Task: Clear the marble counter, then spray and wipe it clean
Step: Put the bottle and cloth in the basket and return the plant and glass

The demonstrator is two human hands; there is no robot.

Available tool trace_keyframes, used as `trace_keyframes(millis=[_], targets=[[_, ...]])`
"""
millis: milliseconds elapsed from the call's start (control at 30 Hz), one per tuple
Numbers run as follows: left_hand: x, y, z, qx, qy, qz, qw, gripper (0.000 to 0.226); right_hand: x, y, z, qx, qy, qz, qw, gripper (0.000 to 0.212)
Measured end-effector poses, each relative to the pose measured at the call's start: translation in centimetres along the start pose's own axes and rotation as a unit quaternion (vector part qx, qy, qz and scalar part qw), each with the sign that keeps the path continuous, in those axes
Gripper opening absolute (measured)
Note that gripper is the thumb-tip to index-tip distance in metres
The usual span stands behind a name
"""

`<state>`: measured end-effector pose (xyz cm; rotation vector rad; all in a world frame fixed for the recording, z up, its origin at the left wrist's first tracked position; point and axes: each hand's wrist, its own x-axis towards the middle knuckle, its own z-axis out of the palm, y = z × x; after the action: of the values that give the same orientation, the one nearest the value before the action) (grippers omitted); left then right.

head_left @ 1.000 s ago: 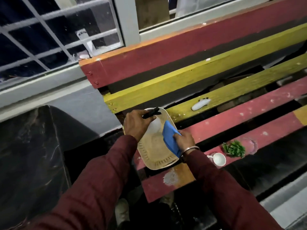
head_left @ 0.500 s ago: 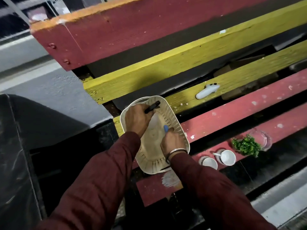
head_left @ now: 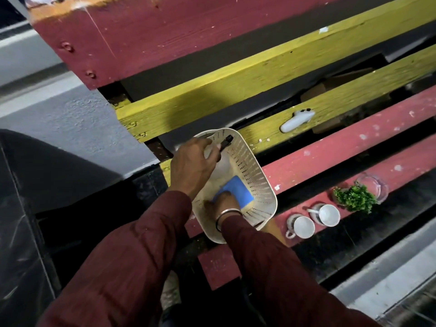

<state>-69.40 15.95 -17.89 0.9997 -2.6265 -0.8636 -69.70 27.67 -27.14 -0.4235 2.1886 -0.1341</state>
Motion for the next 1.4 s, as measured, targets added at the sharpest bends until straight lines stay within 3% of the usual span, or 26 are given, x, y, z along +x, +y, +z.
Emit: trace_keyframes(millis=[133,367,467,633,833,1067,1200,1400], targets=[[-0.7,-0.3,-1.9,0.02,-0.001,0.011,1.0,0.034,-1.2,0.7,-1.4,0.039,0.005,0.022,0.999,0.05],[-5.1,0.0,-4.9,0.058,-0.002,0.132,0.99,0.03,-5.6,1.0,-3.4,-0.075,0.165,-0.09,0.979,0.07],[-6.7,0.1,-6.2,0.076,-0.021,0.141,0.987,0.038,-8.1,1.0,-4.4,-0.078,0.192,-0.104,0.973,0.078],[-10.0,0.3,-8.9,0.105,-0.062,0.143,0.982,0.055,-14.1,2.6,-6.0,-0.041,0.263,-0.073,0.961,0.085],[-13.6,5.4,-9.0,0.079,-0.086,0.207,0.971,0.055,-21.5,10.7,-8.6,0.019,0.359,0.009,0.933,0.088],[-14.7,15.5,-3.9,0.116,-0.13,0.274,0.946,0.073,-21.9,22.3,-13.2,-0.015,0.376,0.064,0.924,0.093],[-13.6,20.6,3.1,0.129,-0.138,0.301,0.935,0.077,-18.6,29.0,-15.8,-0.016,0.358,0.079,0.93,0.095],[-10.8,26.2,14.4,0.183,-0.243,0.3,0.904,0.11,-12.0,37.9,-18.2,-0.055,0.331,0.073,0.939,0.095]])
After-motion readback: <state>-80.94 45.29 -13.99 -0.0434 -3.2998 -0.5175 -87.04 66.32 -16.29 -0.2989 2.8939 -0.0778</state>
